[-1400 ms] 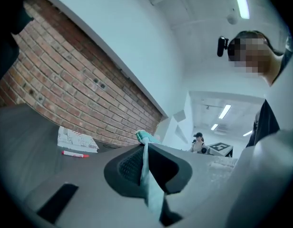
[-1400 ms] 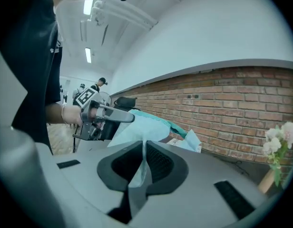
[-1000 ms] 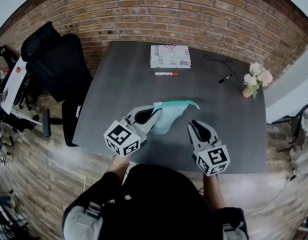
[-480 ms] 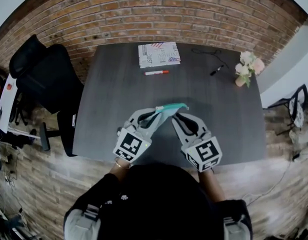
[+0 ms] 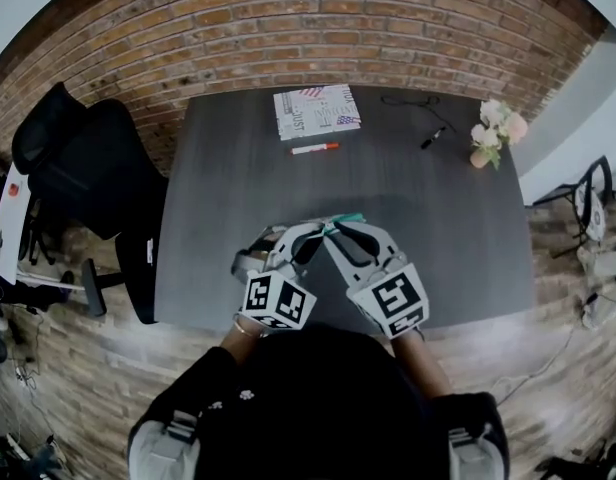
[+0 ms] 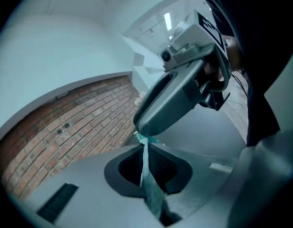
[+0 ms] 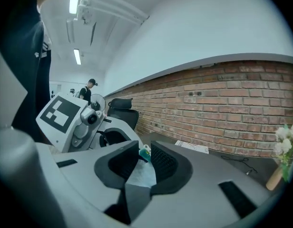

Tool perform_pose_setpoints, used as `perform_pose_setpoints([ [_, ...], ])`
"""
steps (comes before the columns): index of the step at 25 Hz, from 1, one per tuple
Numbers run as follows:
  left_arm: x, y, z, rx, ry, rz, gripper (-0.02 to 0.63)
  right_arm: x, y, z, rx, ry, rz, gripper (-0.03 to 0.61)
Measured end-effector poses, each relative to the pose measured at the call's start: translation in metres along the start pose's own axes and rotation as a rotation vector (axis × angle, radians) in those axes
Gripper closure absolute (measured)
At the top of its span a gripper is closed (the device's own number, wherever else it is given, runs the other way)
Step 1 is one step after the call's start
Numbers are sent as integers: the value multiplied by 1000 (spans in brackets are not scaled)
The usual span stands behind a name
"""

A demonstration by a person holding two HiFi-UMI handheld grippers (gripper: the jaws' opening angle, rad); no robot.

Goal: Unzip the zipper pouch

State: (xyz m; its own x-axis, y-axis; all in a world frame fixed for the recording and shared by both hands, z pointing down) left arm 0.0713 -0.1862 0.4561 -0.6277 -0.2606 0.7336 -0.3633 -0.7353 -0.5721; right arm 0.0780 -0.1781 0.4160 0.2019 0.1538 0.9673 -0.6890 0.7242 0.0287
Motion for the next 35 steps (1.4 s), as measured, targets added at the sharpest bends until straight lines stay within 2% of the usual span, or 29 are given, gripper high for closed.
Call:
perform_pose_setpoints([
  [3, 6, -2, 1, 7, 40, 134, 607, 5, 2, 9, 16, 31, -19, 497],
  [5, 11, -3, 0, 16, 53, 175, 607, 8, 4, 13, 24, 46, -24, 495],
  [8, 18, -2, -3, 28, 43, 159, 607, 9, 7, 19, 31, 44, -13, 499],
  [20, 28, 2, -3, 56, 28, 241, 607, 14, 1, 28, -34, -31, 115, 529],
  [26, 33, 0, -4, 70, 40, 272, 607, 18, -5, 24, -32, -47, 246, 547],
  [27, 34, 0, -4, 71, 43, 277, 607, 19, -10, 22, -16, -50, 252, 568],
  [29, 36, 0, -5, 72, 43, 276, 607, 22, -16, 19, -2, -43, 251, 561],
  [35, 37, -2, -6, 81, 54, 324, 607, 25, -13, 22, -34, -21, 224, 557],
])
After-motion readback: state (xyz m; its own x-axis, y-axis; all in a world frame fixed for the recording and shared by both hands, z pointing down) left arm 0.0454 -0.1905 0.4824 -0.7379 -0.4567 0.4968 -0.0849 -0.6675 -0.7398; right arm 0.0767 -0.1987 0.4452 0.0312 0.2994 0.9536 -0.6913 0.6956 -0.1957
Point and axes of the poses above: the fingertips, and each gripper's own axes: z forward along the fingers, y to its left, x out of its underside, the point moved 1 cm from there along -z, backward along the fingers, and after that the axes turned 2 degrees about -y, right-handed, at the moved point
